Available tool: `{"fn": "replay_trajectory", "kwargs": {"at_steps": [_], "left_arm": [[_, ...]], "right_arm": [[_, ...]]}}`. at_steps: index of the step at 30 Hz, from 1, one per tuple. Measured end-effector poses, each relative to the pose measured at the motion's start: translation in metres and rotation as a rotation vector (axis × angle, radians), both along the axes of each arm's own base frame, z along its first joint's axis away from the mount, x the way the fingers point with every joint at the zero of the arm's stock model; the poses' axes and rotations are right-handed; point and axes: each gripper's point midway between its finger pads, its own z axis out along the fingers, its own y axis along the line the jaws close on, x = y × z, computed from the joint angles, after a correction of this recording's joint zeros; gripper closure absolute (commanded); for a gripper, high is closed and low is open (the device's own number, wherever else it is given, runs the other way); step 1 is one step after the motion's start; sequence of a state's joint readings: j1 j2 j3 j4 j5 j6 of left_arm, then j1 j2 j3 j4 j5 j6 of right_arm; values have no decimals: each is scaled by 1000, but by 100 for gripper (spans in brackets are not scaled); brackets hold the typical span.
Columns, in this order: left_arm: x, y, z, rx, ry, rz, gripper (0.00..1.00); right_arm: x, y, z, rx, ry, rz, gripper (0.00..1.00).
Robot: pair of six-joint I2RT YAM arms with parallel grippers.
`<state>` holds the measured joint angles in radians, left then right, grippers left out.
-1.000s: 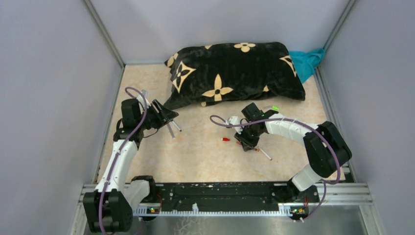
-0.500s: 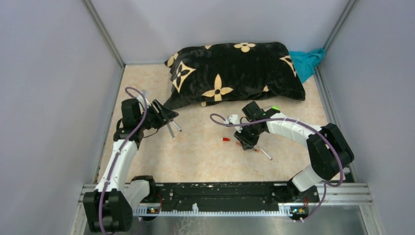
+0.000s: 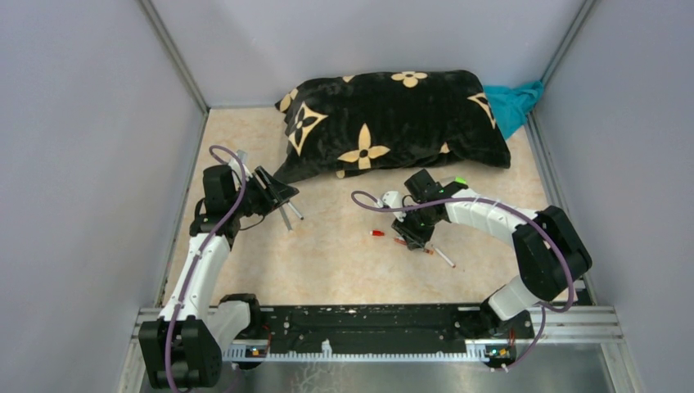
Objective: Insert the pens into the pen caps
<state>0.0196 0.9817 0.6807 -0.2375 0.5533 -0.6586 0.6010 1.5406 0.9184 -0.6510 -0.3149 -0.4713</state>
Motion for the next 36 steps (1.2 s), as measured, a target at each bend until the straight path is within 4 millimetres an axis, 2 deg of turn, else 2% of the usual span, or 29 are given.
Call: {"fn": "replay_trajectory", "kwargs": {"at_steps": [9, 27, 36], "left_arm": [[0, 0, 0, 0, 0, 0, 42], [0, 0, 0, 0, -2, 0, 42], [0, 0, 0, 0, -2, 0, 42]], "right_arm": [[-2, 1, -4, -8, 12, 8, 75], [0, -1, -14, -43, 15, 6, 75], [-5, 2, -18, -74, -4, 50, 75]]}}
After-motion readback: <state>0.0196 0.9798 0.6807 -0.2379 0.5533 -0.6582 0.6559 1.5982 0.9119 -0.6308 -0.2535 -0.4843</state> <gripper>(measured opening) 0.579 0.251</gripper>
